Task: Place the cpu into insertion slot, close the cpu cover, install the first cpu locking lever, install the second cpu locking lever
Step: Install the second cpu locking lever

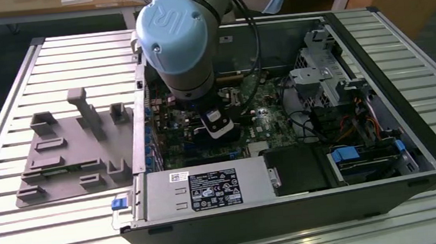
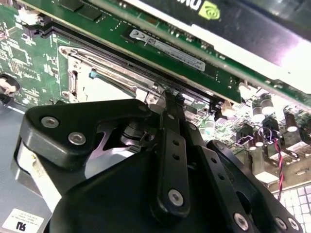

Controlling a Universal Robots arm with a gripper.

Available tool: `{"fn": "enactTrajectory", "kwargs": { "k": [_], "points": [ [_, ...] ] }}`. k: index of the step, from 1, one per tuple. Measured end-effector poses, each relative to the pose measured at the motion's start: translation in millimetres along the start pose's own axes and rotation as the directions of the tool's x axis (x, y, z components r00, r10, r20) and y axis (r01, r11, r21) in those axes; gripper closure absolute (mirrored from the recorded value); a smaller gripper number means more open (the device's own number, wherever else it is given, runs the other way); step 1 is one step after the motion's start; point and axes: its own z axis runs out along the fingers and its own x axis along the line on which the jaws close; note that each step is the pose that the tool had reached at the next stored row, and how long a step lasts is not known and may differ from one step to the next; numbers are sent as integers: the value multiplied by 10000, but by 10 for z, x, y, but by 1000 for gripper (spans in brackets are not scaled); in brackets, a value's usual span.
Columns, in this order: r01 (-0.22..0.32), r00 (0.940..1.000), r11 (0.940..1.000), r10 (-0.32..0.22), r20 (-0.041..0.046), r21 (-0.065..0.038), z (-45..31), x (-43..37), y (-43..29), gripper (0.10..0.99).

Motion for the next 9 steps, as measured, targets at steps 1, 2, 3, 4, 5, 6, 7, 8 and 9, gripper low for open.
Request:
{"fn": "enactTrajectory", "kwargs": {
  "k": [1, 2, 3, 4, 5, 6, 7, 8, 9],
  "points": [
    [5, 10000, 10000, -5, 4, 34, 4, 0, -1, 980],
    [10, 10000, 10000, -10, 8, 78, 8, 1, -2, 980],
    [14, 10000, 9999, -14, 11, 104, 13, 1, -2, 980],
    [15, 10000, 9999, -15, 11, 107, 17, 1, -2, 980],
    [15, 10000, 9999, -15, 12, 106, 22, 2, -2, 980],
    [15, 10000, 9999, -15, 13, 104, 28, 3, -3, 980],
    [15, 10000, 9999, -15, 13, 104, 35, 4, -4, 980],
    [15, 10000, 9999, -16, 13, 108, 40, 4, -5, 980],
    [16, 10000, 9999, -16, 13, 115, 44, 5, -6, 980]
  ]
}}
